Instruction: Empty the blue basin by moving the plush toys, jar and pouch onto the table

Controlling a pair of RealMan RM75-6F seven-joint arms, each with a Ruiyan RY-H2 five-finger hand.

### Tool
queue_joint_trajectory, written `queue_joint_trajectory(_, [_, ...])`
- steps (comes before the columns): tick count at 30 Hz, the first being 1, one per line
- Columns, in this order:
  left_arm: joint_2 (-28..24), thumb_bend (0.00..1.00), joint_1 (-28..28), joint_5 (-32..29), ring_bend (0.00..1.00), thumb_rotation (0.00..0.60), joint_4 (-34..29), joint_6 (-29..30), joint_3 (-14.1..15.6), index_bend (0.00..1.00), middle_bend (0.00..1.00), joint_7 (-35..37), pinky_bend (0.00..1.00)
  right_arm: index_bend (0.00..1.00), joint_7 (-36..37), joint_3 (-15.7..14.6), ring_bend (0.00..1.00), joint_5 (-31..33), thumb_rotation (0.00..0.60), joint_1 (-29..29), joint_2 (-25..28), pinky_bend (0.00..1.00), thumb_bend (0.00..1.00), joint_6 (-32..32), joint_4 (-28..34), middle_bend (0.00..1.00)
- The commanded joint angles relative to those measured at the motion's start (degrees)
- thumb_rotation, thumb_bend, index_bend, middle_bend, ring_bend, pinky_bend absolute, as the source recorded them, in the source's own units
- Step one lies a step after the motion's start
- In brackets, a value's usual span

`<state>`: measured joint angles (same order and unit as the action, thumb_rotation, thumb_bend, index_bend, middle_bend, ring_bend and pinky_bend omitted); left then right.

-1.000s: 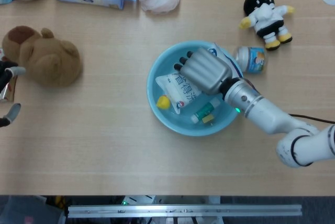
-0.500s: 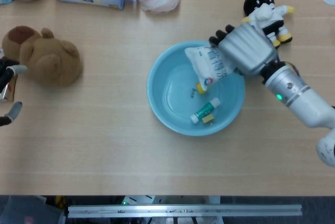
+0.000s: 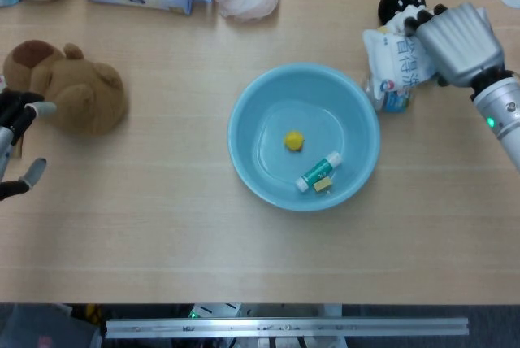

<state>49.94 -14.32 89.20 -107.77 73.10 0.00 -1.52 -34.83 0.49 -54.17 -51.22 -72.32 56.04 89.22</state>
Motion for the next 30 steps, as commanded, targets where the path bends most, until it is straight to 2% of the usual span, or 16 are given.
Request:
queue_joint_trajectory(1, [0.06, 0.33, -0.04, -0.19, 0.16, 0.600, 0.05, -0.11, -0.01, 0.22, 0.20, -0.16, 0.25, 0.65, -0.74, 0.91, 0.56, 2.64, 0.600, 0.18, -1.79, 0.76, 0.21, -1.64, -3.62, 0.52])
queue_joint_trajectory(5, [0.06, 0.33, -0.12, -0.52, 0.16, 0.600, 0.00, -0.19, -0.12, 0.22, 0.20, -0.24, 0.25, 0.65, -1.74, 2.19, 0.53, 4.92, 0.600, -0.48, -4.28, 0.74, 0.21, -2.84, -7.19, 0.50])
queue_joint_trajectory(7, [0.06, 0.33, -0.11, -0.62, 0.16, 0.600, 0.01, -0.19, -0.12, 0.22, 0.20, -0.29, 0.25, 0.61, -2.41, 2.94, 0.51, 6.38, 0.600, -1.05, -5.63, 0.71, 0.21, -3.63, -8.52, 0.48])
queue_joint_trajectory(10, [0.06, 0.33, -0.11, -0.85, 0.16, 0.600, -0.06, -0.25, -0.14, 0.22, 0.20, -0.44, 0.25, 0.44, -3.53, 3.99, 0.41, 8.14, 0.600, -1.87, -7.48, 0.64, 0.21, -4.07, -9.46, 0.39])
queue_joint_trajectory(15, [-0.06, 0.33, 0.02, -1.01, 0.16, 0.600, -0.20, -0.06, -0.13, 0.22, 0.20, -0.55, 0.25, 0.05, -5.95, 4.91, 0.21, 10.11, 0.600, -2.86, -8.55, 0.48, 0.20, -3.62, -8.10, 0.18])
queue_joint_trajectory(16, [-0.13, 0.33, 0.07, -1.07, 0.16, 0.600, -0.19, -0.01, -0.12, 0.22, 0.20, -0.51, 0.25, 0.02, -6.27, 5.06, 0.18, 10.20, 0.600, -2.89, -8.37, 0.46, 0.20, -3.21, -7.25, 0.15])
queue_joint_trajectory(19, [-0.28, 0.33, 0.17, -1.26, 0.16, 0.600, -0.04, 0.14, -0.17, 0.22, 0.20, -0.30, 0.25, 0.00, -6.74, 5.25, 0.13, 9.83, 0.600, -2.59, -7.10, 0.42, 0.19, -1.85, -4.72, 0.10])
queue_joint_trajectory(25, [-0.43, 0.33, 0.52, -1.15, 0.16, 0.600, 0.47, 1.05, -0.33, 0.22, 0.20, 0.30, 0.25, 0.00, -5.42, 5.68, 0.13, 8.15, 0.600, -0.09, -1.64, 0.41, 0.19, 2.45, 2.86, 0.09])
queue_joint_trajectory(30, [0.27, 0.33, 1.39, -1.41, 0.16, 0.600, 1.81, 3.29, -0.92, 0.22, 0.20, 0.94, 0.25, 0.00, -2.17, 4.88, 0.16, 4.28, 0.600, 4.89, 4.32, 0.42, 0.19, 8.69, 9.52, 0.17])
